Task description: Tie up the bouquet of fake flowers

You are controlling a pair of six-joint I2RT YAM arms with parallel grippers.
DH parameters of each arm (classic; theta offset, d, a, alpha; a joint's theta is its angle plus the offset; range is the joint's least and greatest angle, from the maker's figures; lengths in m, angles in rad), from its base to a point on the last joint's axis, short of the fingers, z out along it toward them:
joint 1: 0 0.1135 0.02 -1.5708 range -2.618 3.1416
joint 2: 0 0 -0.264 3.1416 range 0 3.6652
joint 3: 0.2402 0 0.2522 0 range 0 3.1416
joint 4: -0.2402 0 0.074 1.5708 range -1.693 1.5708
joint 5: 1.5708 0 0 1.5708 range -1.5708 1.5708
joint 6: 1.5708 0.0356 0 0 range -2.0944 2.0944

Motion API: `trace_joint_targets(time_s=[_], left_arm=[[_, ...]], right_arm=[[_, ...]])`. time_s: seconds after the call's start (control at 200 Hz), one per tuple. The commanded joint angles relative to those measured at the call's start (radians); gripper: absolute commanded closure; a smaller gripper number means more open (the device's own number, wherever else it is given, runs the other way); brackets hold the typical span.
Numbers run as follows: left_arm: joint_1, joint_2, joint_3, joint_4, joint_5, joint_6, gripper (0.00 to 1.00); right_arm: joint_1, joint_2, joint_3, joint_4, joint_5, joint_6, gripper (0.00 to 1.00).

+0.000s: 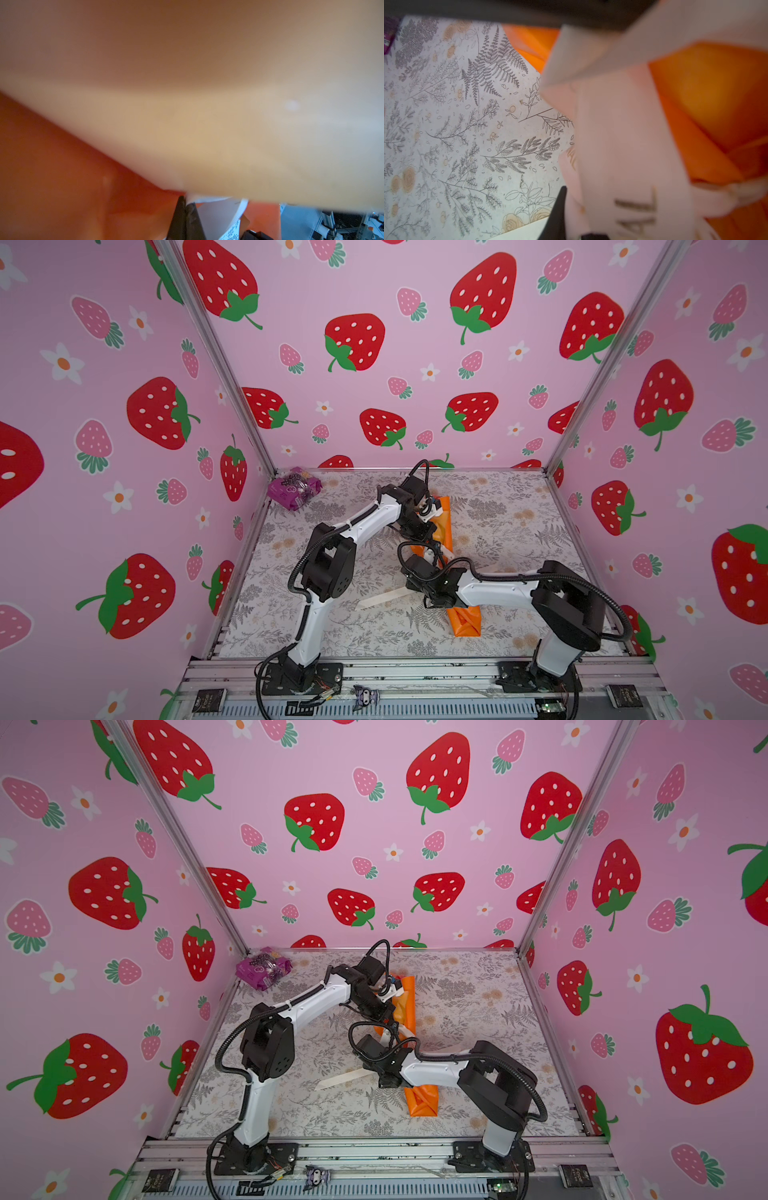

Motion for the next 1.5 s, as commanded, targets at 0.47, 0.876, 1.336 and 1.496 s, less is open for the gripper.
trace_joint_targets(time_s=[0.47, 0.876, 1.336, 1.496], left_arm=[[-0.050, -0.024, 0.019, -0.034, 0.097, 0.018, 1.00], [-0.061, -0.067, -0.034, 0.030, 0.059, 0.004, 1.00], [-0.060, -0.119, -0.100, 0.095, 0.018, -0.009, 1.00], [-0.065, -0.101, -0.075, 0.066, 0.045, 0.010, 1.00]], right_arm=[[-0.152, -0.431, -0.123, -0.093, -0.508, -0.181, 0.99], [-0.417, -0.584, -0.158, -0.367, -0.628, -0.349, 0.98], [-0.540, -0.610, -0.294, -0.415, -0.608, -0.420, 1.00], [-0.549, -0.603, -0.308, -0.407, -0.603, -0.432, 1.00]])
